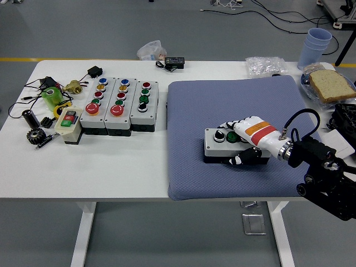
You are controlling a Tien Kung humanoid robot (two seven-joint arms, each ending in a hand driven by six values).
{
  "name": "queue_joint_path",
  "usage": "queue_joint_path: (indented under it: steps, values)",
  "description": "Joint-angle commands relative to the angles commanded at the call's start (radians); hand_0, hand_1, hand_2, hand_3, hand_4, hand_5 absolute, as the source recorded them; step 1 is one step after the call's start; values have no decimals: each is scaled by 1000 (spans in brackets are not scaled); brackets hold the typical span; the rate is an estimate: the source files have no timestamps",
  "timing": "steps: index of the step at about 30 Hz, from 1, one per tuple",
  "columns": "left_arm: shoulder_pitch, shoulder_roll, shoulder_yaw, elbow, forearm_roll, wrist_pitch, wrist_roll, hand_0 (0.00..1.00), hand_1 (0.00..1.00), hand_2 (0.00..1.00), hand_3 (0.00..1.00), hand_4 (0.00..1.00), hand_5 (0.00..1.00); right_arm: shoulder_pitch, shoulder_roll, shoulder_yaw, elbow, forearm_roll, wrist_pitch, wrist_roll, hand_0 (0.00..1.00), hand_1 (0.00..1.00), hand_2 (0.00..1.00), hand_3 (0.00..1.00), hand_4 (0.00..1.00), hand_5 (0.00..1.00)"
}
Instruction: Pick up the button,place it on the desk,press the button,press the button
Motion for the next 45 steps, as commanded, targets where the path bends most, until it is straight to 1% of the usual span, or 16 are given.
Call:
queue_joint_path:
  steps: [5, 6, 11, 12, 14, 17, 18, 23, 24, 28, 29, 30, 33, 41, 45]
  values:
    - [-1, 0, 2, 0, -5, 0, -1, 558, 421, 425, 429, 271, 388, 0, -7, -2, 6, 10, 9, -4, 696, 631, 794, 889, 760, 86]
    - [-2, 0, 2, 0, -4, 0, -1, 559, 422, 425, 430, 271, 388, -1, -7, -2, 6, 16, 11, -6, 719, 645, 813, 967, 771, 85]
    - [-4, 0, 3, 0, -7, 0, -1, 559, 422, 425, 430, 271, 388, -3, -11, 0, 12, 28, 10, -5, 719, 645, 813, 967, 771, 85]
    - [-4, 0, 3, 0, -8, 0, -2, 559, 421, 426, 429, 270, 387, -4, -13, 1, 14, 30, 9, -4, 750, 668, 835, 998, 788, 80]
    - [-5, 0, 2, 0, -8, 0, -1, 559, 421, 426, 429, 270, 387, -4, -17, 5, 24, 31, 8, -1, 750, 668, 835, 998, 788, 80]
    - [-5, 0, -1, 0, -2, -1, 0, 559, 421, 426, 429, 270, 387, -3, -26, 13, 44, 32, 9, 4, 750, 668, 835, 998, 788, 80]
    - [-5, 0, 0, 0, -2, -1, 0, 558, 422, 426, 429, 268, 387, -2, -29, 15, 51, 32, 10, 6, 790, 709, 871, 998, 826, 79]
    - [-5, 0, 0, 0, -1, -2, 0, 558, 422, 426, 429, 268, 387, -4, -44, 30, 87, 28, 19, 5, 790, 709, 871, 998, 826, 79]
    - [-5, 0, 1, 0, 0, -2, 1, 560, 422, 427, 429, 268, 387, -6, -46, 32, 92, 30, 21, 5, 824, 743, 889, 998, 827, 82]
    - [-5, 0, 1, 0, 0, -2, 0, 560, 422, 427, 429, 268, 387, -17, -57, 46, 120, 40, 31, 7, 824, 743, 889, 998, 827, 82]
    - [-4, 0, 0, 0, 0, -2, 0, 560, 422, 427, 429, 268, 387, -22, -62, 55, 136, 44, 33, 6, 824, 743, 889, 998, 827, 82]
    - [-4, 0, -1, 0, 0, -2, 0, 561, 422, 427, 429, 267, 387, -24, -64, 58, 142, 46, 34, 5, 849, 772, 904, 998, 836, 94]
    - [-5, 0, -1, 0, 2, -3, 0, 561, 422, 427, 429, 267, 387, -30, -78, 74, 186, 58, 38, 0, 849, 772, 904, 998, 836, 94]
    - [-4, 0, -2, 0, 8, -4, 0, 560, 421, 427, 429, 271, 386, -33, -82, 75, 214, 64, 50, -17, 858, 786, 913, 998, 839, 90]
    - [-3, 0, -1, 0, -3, -3, -1, 559, 421, 427, 429, 268, 387, -48, -93, 110, 270, 71, 52, -26, 866, 788, 918, 998, 847, 94]
